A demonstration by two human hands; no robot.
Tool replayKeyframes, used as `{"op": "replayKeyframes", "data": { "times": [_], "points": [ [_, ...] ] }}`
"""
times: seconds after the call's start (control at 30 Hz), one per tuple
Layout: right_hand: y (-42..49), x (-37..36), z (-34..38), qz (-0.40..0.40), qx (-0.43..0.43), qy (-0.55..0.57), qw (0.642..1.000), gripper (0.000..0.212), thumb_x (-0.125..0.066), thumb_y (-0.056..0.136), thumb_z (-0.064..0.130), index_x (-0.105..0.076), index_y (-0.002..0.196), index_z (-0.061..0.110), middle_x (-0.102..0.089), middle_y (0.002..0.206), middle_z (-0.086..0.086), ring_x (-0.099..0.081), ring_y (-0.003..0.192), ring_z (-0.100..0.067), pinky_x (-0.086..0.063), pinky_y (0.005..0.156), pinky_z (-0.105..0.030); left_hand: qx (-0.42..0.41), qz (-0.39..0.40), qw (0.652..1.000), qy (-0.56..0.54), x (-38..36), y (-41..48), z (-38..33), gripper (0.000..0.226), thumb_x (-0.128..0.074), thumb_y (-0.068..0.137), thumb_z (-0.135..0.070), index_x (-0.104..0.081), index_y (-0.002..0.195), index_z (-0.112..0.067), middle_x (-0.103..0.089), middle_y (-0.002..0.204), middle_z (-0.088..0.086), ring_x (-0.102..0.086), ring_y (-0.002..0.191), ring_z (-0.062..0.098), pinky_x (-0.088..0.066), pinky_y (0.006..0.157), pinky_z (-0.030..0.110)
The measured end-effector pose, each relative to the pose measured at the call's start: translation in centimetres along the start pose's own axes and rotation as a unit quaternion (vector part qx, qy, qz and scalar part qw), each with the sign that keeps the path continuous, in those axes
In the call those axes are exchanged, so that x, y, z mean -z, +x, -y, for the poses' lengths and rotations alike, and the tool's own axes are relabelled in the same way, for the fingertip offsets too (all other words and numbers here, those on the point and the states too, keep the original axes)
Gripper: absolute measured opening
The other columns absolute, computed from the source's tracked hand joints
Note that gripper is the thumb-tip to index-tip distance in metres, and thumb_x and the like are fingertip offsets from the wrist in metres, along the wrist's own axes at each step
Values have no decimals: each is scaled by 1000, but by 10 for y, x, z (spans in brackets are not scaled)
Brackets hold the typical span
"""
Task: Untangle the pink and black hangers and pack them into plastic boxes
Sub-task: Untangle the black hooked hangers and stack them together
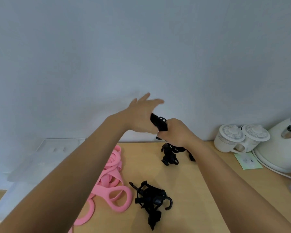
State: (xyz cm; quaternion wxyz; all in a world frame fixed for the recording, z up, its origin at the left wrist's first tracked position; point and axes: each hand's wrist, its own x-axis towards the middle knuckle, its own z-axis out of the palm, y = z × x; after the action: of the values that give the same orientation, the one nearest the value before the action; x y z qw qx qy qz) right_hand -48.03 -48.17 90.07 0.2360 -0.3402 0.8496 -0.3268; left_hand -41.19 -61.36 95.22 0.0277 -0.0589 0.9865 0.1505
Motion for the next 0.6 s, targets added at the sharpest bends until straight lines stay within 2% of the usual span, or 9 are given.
{"op": "replayKeyframes", "data": {
  "times": [0.07, 0.13, 0.2, 0.23, 0.3, 0.37, 0.43, 0.53, 0.6],
  "points": [
    [0, -2, 6, 1, 23, -117, 993, 29, -58, 81, 17, -37, 61, 14, -40, 56, 2, -37, 49, -13, -26, 47, -26, 21, 122, 988, 92, -3, 5, -6, 85, -73, 71, -28, -28, 143, -24, -39, 145, 0, -14, 144, 17, -10, 114, 44],
    [-3, -3, 13, -7, 56, -202, 978, 30, -58, 82, 21, -36, 63, 16, -39, 60, 3, -38, 53, -14, -26, 47, -25, 42, 162, 982, 86, -6, 7, -7, 69, -78, 68, -28, -46, 128, -20, -60, 114, -1, -54, 108, 18, -38, 92, 33],
    [-7, -3, 17, -29, 83, -271, 959, 36, -57, 85, 24, -29, 62, 18, -35, 65, 4, -42, 61, -18, -24, 47, -25, 56, 167, 984, 22, -10, 9, -5, 52, -80, 65, -24, -56, 110, -13, -62, 82, 2, -56, 65, 17, -43, 57, 23],
    [-8, -2, 18, -39, 90, -286, 953, 39, -57, 85, 25, -27, 62, 19, -34, 66, 4, -43, 65, -20, -24, 48, -24, 54, 157, 986, 11, -12, 10, -4, 47, -81, 65, -24, -57, 103, -11, -60, 76, 3, -53, 60, 17, -40, 51, 22],
    [-8, -1, 15, -47, 89, -288, 952, 41, -58, 85, 27, -26, 62, 19, -33, 66, 5, -44, 68, -21, -24, 47, -24, 32, 118, 991, 46, -16, 11, -5, 44, -80, 65, -26, -57, 101, -14, -58, 81, -1, -54, 69, 18, -40, 57, 25],
    [-6, -1, 11, -56, 79, -281, 955, 36, -57, 85, 25, -30, 62, 18, -35, 65, 4, -44, 67, -21, -24, 47, -24, 4, 55, 991, 123, -27, 13, -4, 59, -74, 68, -29, -50, 122, -20, -60, 102, -4, -57, 93, 20, -43, 75, 30],
    [-5, 0, 9, -62, 81, -267, 958, 26, -54, 85, 24, -39, 66, 14, -39, 66, 3, -46, 67, -21, -25, 48, -25, -41, -40, 978, 202, -40, 11, 0, 80, -66, 75, -28, -27, 145, -23, -49, 134, 1, -47, 122, 25, -35, 99, 42],
    [-5, 4, 11, -60, 94, -232, 966, 10, -55, 85, 25, -52, 80, 17, -50, 68, 4, -50, 67, -19, -30, 49, -23, -148, -217, 946, 187, -52, 7, 4, 71, -51, 77, -30, -31, 143, -15, -58, 125, 13, -59, 109, 32, -46, 87, 42],
    [-5, 6, 13, -52, 99, -243, 963, 12, -56, 84, 27, -56, 84, 15, -53, 70, 3, -51, 67, -18, -31, 49, -22, -126, -198, 962, 138, -53, 6, 2, 66, -56, 79, -26, -37, 141, -15, -63, 117, 11, -62, 99, 32, -50, 74, 37]
  ]
}}
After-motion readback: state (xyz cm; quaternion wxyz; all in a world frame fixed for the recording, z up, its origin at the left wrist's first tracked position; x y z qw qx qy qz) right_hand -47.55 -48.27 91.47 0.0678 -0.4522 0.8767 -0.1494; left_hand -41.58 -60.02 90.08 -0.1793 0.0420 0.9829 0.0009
